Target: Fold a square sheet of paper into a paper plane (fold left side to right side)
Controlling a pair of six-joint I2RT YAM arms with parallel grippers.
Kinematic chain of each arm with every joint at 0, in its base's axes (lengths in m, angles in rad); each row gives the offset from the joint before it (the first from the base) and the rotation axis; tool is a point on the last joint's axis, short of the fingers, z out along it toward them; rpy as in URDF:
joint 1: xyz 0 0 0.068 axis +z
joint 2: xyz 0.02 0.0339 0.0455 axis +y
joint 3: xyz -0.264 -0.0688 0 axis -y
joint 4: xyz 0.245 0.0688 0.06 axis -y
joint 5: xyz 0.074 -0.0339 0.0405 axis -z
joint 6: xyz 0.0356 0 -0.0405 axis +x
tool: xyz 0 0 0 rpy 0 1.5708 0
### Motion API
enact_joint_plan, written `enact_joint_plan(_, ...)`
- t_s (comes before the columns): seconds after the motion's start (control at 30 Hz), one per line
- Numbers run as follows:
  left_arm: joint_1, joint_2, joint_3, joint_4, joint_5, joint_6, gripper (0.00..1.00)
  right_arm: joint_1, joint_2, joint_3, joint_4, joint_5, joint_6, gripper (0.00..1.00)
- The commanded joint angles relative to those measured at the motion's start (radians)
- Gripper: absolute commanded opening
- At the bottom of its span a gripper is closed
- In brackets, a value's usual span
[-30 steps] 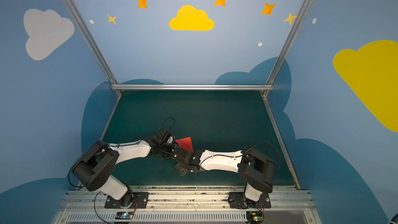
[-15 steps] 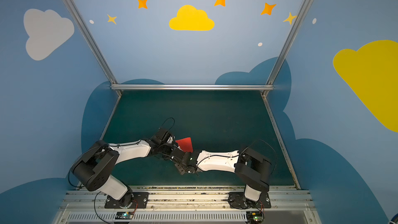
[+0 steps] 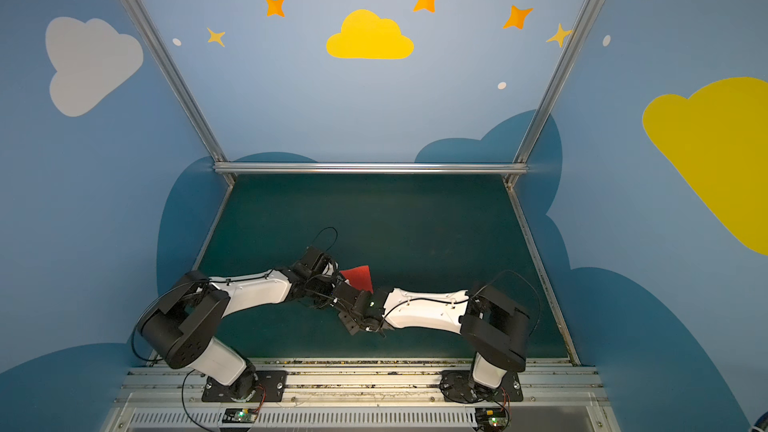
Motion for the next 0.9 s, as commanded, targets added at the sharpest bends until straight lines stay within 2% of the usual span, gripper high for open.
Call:
enact_joint_plan(0.0,0.003,0.011,0.011,-0.011,0.008,0.021,0.03,-0.009,-0.034,0.008,-0.016,-0.012,0.006,0.27)
enact_joint_plan(0.07,0.002,0.012,0.011,-0.011,0.010,0.023,0.03,-0.011,-0.037,0.010,-0.017,-0.017,0.006,0.24)
enact_joint_plan(0.17,0.002,0.014,0.012,-0.011,0.010,0.024,0.03,-0.012,-0.043,0.011,-0.020,-0.023,0.006,0.24)
enact_joint_plan(0.3,0.002,0.017,0.014,-0.011,0.013,0.028,0.03,-0.016,-0.052,0.014,-0.027,-0.025,0.006,0.36)
enact_joint_plan(0.43,0.003,0.016,0.011,-0.011,0.014,0.029,0.03,-0.026,-0.055,0.015,-0.030,-0.028,0.005,0.35)
enact_joint_plan(0.63,0.003,0.016,0.011,-0.010,0.017,0.029,0.03,-0.035,-0.058,0.009,-0.028,-0.048,0.006,0.21)
enact_joint_plan(0.8,0.002,0.015,0.011,-0.008,0.018,0.031,0.03,-0.037,-0.055,0.010,-0.024,-0.071,0.001,0.01)
enact_joint_plan(0.87,0.002,0.015,0.014,-0.008,0.019,0.031,0.03,-0.036,-0.052,0.011,-0.024,-0.083,0.000,0.00)
